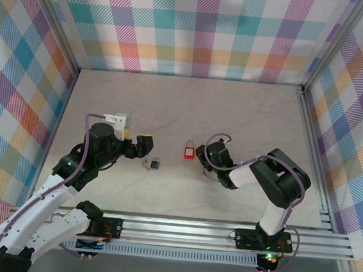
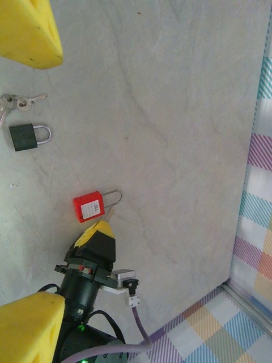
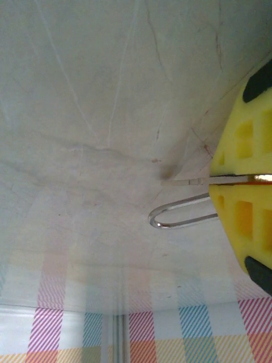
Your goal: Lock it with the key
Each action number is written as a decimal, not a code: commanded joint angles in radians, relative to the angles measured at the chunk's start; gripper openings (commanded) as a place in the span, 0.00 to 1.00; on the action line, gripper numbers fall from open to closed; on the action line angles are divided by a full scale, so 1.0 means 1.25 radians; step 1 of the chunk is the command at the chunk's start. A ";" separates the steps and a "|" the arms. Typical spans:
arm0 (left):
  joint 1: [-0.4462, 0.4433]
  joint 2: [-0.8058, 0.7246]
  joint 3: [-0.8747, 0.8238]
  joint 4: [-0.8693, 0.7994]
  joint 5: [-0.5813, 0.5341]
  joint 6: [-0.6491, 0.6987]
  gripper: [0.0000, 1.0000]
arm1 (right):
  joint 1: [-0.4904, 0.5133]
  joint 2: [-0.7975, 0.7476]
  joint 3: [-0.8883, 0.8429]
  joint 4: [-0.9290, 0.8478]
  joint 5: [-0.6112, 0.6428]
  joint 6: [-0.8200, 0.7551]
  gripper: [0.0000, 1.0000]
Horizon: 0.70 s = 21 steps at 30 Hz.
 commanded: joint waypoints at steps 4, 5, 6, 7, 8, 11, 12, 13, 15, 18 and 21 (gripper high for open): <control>-0.004 0.000 -0.001 0.024 -0.011 0.020 1.00 | 0.005 0.007 0.003 0.030 -0.002 0.022 0.16; -0.004 0.002 -0.001 0.025 -0.009 0.020 1.00 | 0.005 0.005 0.003 0.027 -0.003 0.024 0.17; -0.004 0.002 -0.001 0.025 -0.008 0.020 1.00 | 0.006 0.005 0.004 0.024 -0.005 0.023 0.19; -0.004 0.003 -0.001 0.024 -0.008 0.020 1.00 | 0.005 0.004 0.004 0.021 -0.008 0.023 0.22; -0.003 0.003 -0.001 0.024 -0.008 0.020 1.00 | 0.006 0.003 0.003 0.022 -0.010 0.023 0.25; -0.003 0.003 -0.001 0.024 -0.008 0.020 1.00 | 0.006 -0.004 -0.004 0.026 -0.011 0.024 0.35; -0.003 0.003 -0.001 0.022 -0.009 0.020 1.00 | 0.006 -0.007 -0.005 0.024 -0.011 0.025 0.37; -0.003 0.002 -0.002 0.022 -0.009 0.020 1.00 | 0.005 -0.013 -0.006 0.019 -0.011 0.024 0.40; -0.003 0.002 -0.001 0.023 -0.008 0.020 1.00 | 0.006 -0.024 -0.004 0.002 -0.014 0.019 0.46; -0.002 0.003 0.000 0.024 -0.008 0.021 1.00 | 0.006 -0.043 0.006 -0.047 -0.018 0.009 0.51; -0.001 0.003 -0.001 0.024 -0.006 0.021 1.00 | 0.007 -0.061 0.010 -0.090 -0.010 0.007 0.54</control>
